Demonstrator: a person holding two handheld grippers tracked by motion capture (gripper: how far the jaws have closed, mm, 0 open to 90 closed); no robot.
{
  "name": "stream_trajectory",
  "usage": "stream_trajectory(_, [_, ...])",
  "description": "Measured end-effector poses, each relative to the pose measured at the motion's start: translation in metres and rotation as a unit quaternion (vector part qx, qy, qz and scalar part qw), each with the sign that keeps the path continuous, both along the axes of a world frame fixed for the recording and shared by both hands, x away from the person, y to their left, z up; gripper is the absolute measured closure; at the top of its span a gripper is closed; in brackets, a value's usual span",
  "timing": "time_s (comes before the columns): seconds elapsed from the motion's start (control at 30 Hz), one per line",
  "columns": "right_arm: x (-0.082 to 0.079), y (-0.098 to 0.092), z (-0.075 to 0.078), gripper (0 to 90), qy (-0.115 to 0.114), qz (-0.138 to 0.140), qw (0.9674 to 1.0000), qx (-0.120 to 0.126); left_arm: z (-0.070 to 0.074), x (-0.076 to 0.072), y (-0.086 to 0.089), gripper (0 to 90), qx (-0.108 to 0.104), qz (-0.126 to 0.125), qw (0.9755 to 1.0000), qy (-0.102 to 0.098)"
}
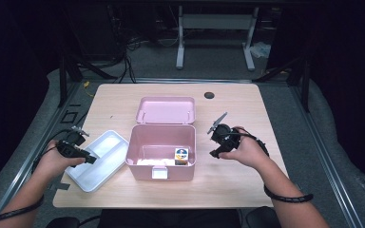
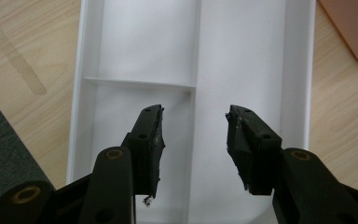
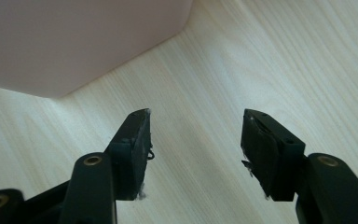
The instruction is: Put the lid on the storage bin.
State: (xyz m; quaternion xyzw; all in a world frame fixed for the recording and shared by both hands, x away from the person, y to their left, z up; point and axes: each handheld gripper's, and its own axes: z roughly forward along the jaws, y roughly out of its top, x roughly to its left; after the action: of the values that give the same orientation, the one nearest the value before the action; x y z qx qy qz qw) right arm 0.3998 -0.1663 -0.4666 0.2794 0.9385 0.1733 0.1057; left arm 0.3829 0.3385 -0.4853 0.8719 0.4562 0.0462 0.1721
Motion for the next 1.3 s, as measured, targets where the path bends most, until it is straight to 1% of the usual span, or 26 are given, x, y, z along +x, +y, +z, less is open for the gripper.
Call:
stream_trajectory(0.1, [-0.002,-0.001,-0.004,42.5,-0.003,-0.009,1.0000,0.000,0.000,0.001,0.003,58.7,0.003,-0.002,1.0000,0.004])
stream_trajectory(0.23, [-0.005,-0.005,-0.009,43.1,-0.013,-0.017,0.9996,0.017,-0.001,0.001,0.005,60.5,0.008,0.000,0.9999,0.009])
stream_trajectory(0.3, [-0.006,-0.005,-0.012,43.0,-0.010,-0.020,0.9996,0.018,-0.001,0.001,0.005,59.9,0.007,0.002,0.9999,0.012])
stream_trajectory(0.33, [-0.007,-0.005,-0.014,43.0,-0.012,-0.019,0.9996,0.018,-0.001,0.001,0.005,58.6,0.009,0.005,0.9999,0.009])
stream_trajectory(0.37, [-0.008,-0.005,-0.015,43.1,-0.011,-0.018,0.9996,0.020,-0.001,0.001,0.005,58.4,0.015,0.004,0.9998,0.012])
stream_trajectory(0.43, [-0.010,-0.005,-0.017,43.1,-0.011,-0.021,0.9995,0.020,-0.002,0.002,0.004,57.5,0.015,0.005,0.9998,0.015])
stream_trajectory(0.5, [-0.011,-0.004,-0.019,43.1,-0.014,-0.020,0.9995,0.022,-0.005,0.005,0.002,57.8,0.020,-0.003,0.9996,0.020])
stream_trajectory(0.57, [-0.013,-0.002,-0.020,43.6,-0.014,-0.020,0.9994,0.023,-0.008,0.008,0.000,62.4,0.018,-0.015,0.9994,0.024])
stream_trajectory(0.6, [-0.012,-0.002,-0.020,43.6,-0.014,-0.015,0.9996,0.019,-0.009,0.009,-0.001,63.4,0.021,-0.019,0.9993,0.025])
stream_trajectory(0.67, [-0.013,-0.002,-0.021,43.7,-0.010,-0.016,0.9997,0.017,-0.012,0.013,-0.005,65.4,0.031,-0.022,0.9988,0.030])
stream_trajectory(0.7, [-0.012,-0.002,-0.021,43.7,-0.013,-0.017,0.9996,0.018,-0.013,0.014,-0.006,65.8,0.036,-0.025,0.9986,0.031])
stream_trajectory(0.73, [-0.012,-0.003,-0.021,43.7,-0.014,-0.017,0.9996,0.018,-0.014,0.016,-0.008,67.0,0.041,-0.030,0.9980,0.037])
stream_trajectory(0.9, [-0.011,-0.005,-0.022,43.7,-0.022,-0.024,0.9992,0.023,-0.020,0.022,-0.015,71.7,0.044,-0.036,0.9970,0.052])
stream_trajectory(1.03, [-0.011,-0.008,-0.025,43.7,-0.016,-0.026,0.9992,0.025,-0.024,0.026,-0.020,74.4,0.052,-0.043,0.9959,0.060])
stream_trajectory(1.07, [-0.011,-0.008,-0.025,43.7,-0.014,-0.029,0.9992,0.025,-0.025,0.027,-0.021,74.8,0.054,-0.042,0.9958,0.061])
stream_trajectory(1.13, [-0.011,-0.009,-0.026,43.7,-0.009,-0.027,0.9994,0.021,-0.027,0.029,-0.023,75.8,0.060,-0.045,0.9951,0.064])
stream_trajectory(1.17, [-0.012,-0.010,-0.027,43.9,-0.018,-0.028,0.9992,0.024,-0.027,0.029,-0.024,76.8,0.063,-0.045,0.9947,0.067])
stream_trajectory(1.27, [-0.011,-0.012,-0.029,44.2,-0.014,-0.032,0.9990,0.028,-0.029,0.032,-0.026,79.8,0.061,-0.044,0.9945,0.073])
stream_trajectory(1.3, [-0.011,-0.012,-0.029,44.2,-0.014,-0.033,0.9990,0.028,-0.029,0.033,-0.027,80.2,0.064,-0.046,0.9940,0.077])
